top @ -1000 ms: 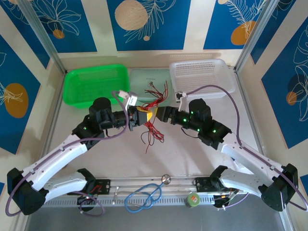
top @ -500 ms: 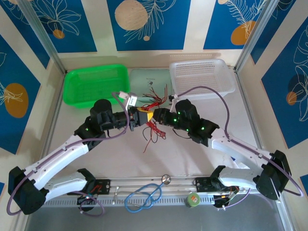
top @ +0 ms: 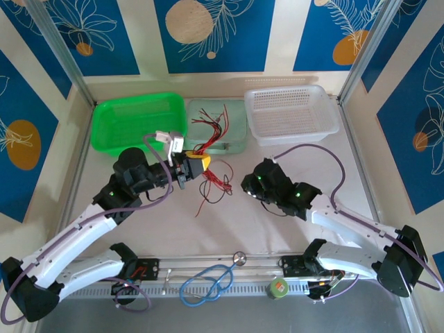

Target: Untangle the cables

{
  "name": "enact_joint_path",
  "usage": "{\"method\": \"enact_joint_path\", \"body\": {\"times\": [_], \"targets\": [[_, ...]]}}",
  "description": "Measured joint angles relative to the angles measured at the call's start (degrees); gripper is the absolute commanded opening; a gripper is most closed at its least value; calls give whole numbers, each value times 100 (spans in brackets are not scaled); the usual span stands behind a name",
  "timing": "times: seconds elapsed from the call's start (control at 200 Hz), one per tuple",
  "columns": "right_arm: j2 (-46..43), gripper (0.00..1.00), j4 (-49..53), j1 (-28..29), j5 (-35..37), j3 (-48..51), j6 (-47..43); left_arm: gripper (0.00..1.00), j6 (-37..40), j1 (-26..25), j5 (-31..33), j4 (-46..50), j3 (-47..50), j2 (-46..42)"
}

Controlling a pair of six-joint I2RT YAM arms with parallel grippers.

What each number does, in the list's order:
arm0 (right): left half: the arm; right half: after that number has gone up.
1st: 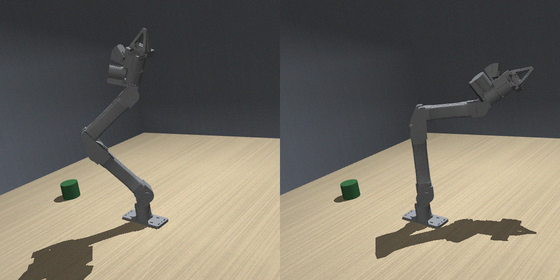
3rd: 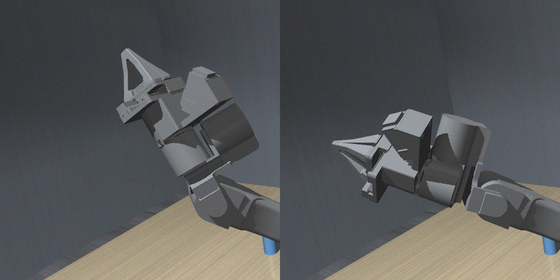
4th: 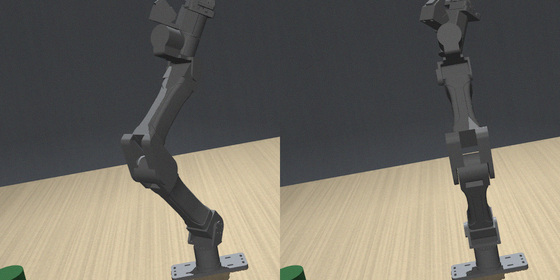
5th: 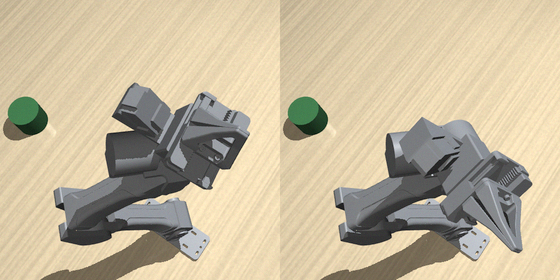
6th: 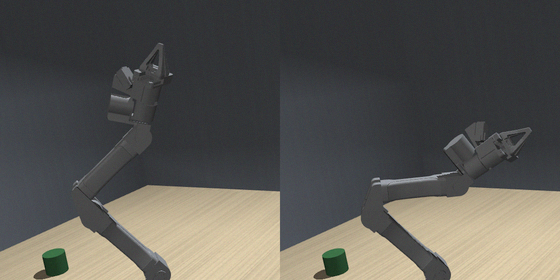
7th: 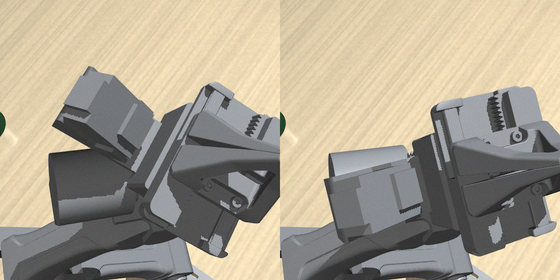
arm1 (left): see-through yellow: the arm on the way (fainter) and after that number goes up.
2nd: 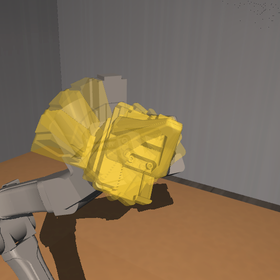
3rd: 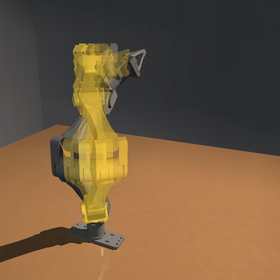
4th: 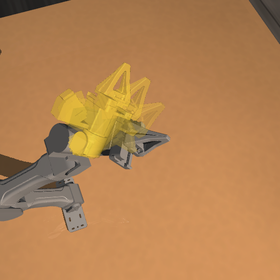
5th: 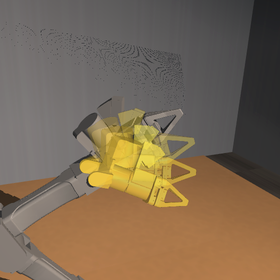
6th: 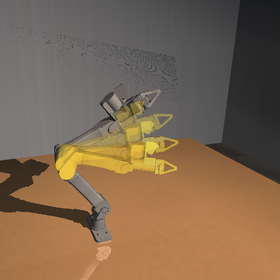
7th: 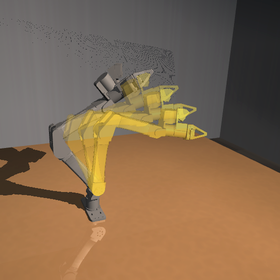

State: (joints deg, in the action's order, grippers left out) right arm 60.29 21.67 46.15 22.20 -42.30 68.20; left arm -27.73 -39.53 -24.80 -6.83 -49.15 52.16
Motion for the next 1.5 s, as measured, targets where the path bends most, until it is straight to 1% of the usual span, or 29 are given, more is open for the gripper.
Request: {"method": "enact_joint_path", "body": {"times": [0.055, 0.11, 0.22, 0.35, 0.445, 0.51, 0.61, 0.69, 0.79, 0.915, 0.985, 1.12, 1.241, 1.356, 1.501], "targets": [[-13, 21, 111, 2, 31, 83, 46, 0, 22, 0, 33, 52, 0, 0], [-46, 26, 240, 2, 46, 116, 35, 0, 42, 0, 68, 103, 0, 0], [-254, 39, 398, 2, 83, 96, -363, 0, 83, 2, 140, 184, 0, 0], [-848, 58, 588, 7, 68, -173, -1617, 0, 68, 4, 387, 348, -22, 4], [-1412, 69, 577, 37, -258, -413, -2706, 0, -81, 4, 741, 656, -166, 44], [-1685, 76, 520, 105, -564, -531, -3348, 0, -278, 7, 1043, 831, -304, 96], [-1792, 80, 354, 330, -920, -605, -4096, 0, -673, 13, 1445, 955, -415, 131], [-1574, 82, 153, 584, -1045, -605, -4505, 0, -1014, 15, 1705, 1045, -501, 151], [-1141, 82, -280, 927, -1003, -603, -4937, 0, -1335, 15, 1921, 1126, -636, 210], [-586, 81, -942, 1250, -636, -605, -5302, 0, -1602, 15, 2111, 1204, -699, 245], [-321, 79, -1370, 1344, -295, -603, -5370, 0, -1714, 15, 2192, 1237, -699, 245], [87, 75, -2240, 1364, 448, -577, -5394, 0, -1873, 15, 2280, 1248, -699, 245], [417, 64, -2916, 1292, 944, -566, -5414, 0, -1941, 15, 2304, 1248, -699, 245], [761, 59, -3305, 1137, 1226, -568, -5309, 0, -2000, 15, 2302, 1250, -699, 240], [1191, 53, -3521, 984, 1453, -568, -5169, 0, -2004, 15, 2302, 1257, -699, 201]]}}
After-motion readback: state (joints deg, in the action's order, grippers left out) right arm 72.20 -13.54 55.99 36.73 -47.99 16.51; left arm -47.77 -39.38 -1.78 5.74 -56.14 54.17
